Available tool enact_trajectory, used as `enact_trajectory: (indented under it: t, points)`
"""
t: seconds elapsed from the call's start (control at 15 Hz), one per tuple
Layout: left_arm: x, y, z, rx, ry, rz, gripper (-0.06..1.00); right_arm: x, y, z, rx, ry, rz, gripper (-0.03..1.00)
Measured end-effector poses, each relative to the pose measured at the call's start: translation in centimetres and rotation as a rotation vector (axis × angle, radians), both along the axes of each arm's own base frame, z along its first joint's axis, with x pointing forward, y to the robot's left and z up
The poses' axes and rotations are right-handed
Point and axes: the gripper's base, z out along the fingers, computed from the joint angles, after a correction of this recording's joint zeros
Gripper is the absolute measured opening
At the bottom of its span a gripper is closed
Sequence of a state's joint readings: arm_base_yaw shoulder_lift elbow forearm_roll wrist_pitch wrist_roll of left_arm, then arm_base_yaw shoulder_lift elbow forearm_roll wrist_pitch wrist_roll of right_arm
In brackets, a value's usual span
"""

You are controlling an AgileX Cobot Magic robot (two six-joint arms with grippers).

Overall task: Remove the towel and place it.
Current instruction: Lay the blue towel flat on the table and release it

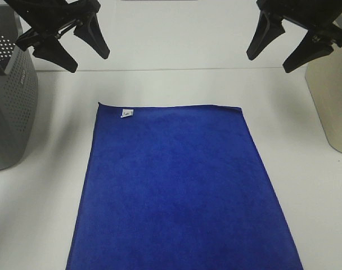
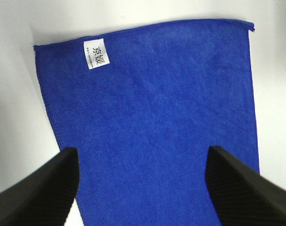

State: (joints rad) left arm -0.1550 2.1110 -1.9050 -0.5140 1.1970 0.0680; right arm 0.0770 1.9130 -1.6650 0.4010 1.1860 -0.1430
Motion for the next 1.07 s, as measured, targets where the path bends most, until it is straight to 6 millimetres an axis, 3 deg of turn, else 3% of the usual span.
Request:
enact_trajectory:
  t: [0.07,0.13,0.2,0.4,0.73,1.07]
  points:
    - [0.5,-0.4,-0.7,-0.008,0.005,-0.001,0.69,1.3,-0.2,-1.5,0.049,0.017,0.028,0.77]
    - [0.5,-0.4,-0.7,-0.008,0.005,-0.001,0.69,1.3,-0.2,-1.5,0.049,0.017,0.028,0.77]
    - [0.7,-1.0,-0.7,-0.012,-0.027,0.003,0.69,2.9,-0.7,-2.3,0.114,0.015,0.041,0.77]
    - [1.5,-1.3,-2.2,-0.014,-0.022,0.017,0.69,5.2,-0.8,-4.6,0.157,0.022,0.050,0.77]
    - [2.8,-1.0,-7.7,0.076,0.035,-0.036,0.69,6.2,-0.8,-8.6,0.161,0.092,0.070,0.77]
    - [3.3,0.0,-9.6,0.202,0.021,-0.064,0.69,6.4,-1.1,-11.2,0.122,0.138,0.094,0.77]
